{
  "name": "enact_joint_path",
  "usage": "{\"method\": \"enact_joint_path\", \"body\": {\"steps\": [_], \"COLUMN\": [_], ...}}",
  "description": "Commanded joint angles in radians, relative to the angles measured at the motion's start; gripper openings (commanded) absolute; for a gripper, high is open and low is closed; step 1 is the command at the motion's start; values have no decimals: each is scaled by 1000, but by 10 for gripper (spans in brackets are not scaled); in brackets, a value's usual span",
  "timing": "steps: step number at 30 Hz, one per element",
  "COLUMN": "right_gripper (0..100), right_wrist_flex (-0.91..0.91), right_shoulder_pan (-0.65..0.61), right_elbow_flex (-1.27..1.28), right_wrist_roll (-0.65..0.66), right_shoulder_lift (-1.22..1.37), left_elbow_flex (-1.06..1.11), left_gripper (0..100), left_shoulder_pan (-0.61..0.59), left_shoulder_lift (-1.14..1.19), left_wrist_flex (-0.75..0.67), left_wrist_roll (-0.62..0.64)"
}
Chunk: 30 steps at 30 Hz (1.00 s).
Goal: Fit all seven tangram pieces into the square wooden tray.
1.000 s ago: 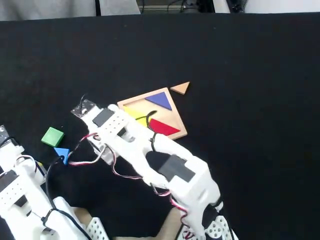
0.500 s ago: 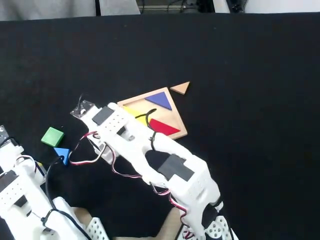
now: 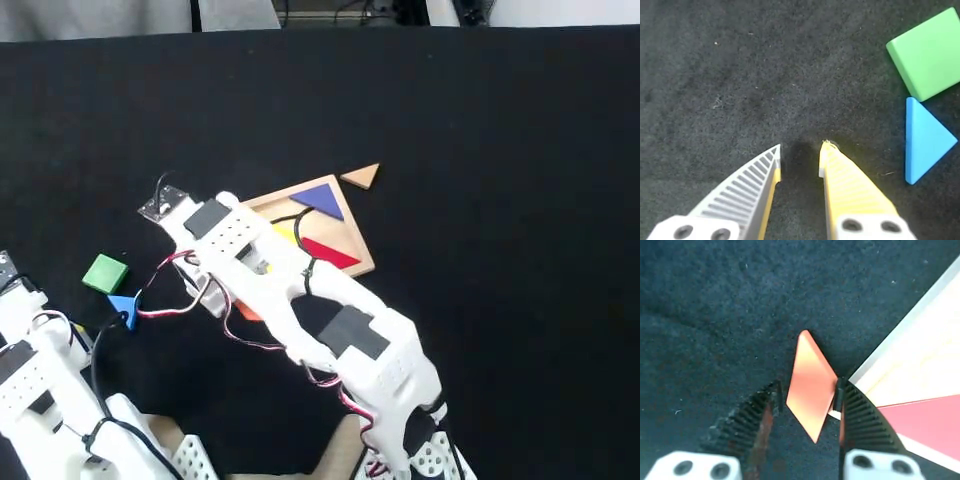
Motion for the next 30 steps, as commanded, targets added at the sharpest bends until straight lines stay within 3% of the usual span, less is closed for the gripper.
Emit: {"method": "enact_joint_path", "body": {"steps": [1, 13, 19, 24, 30], "right_gripper": [181, 178, 48, 36, 32], "right_wrist_flex": [-11, -52, -54, -54, 115], "right_shoulder_pan": [12, -78, -78, -78, -26], "right_elbow_flex": [16, 35, 35, 33, -110], "right_wrist_roll": [12, 11, 71, 87, 91], "right_shoulder_lift": [-21, 44, 44, 41, -42], "left_elbow_flex": [-10, -10, -10, -10, -10], "left_gripper": [134, 134, 134, 134, 134], "left_shoulder_pan": [-7, -4, -2, -2, -4], "left_shoulder_lift": [-15, -15, -15, -15, -15], "left_wrist_flex": [-12, -12, -12, -12, -12], "left_wrist_roll": [3, 3, 3, 3, 3]}}
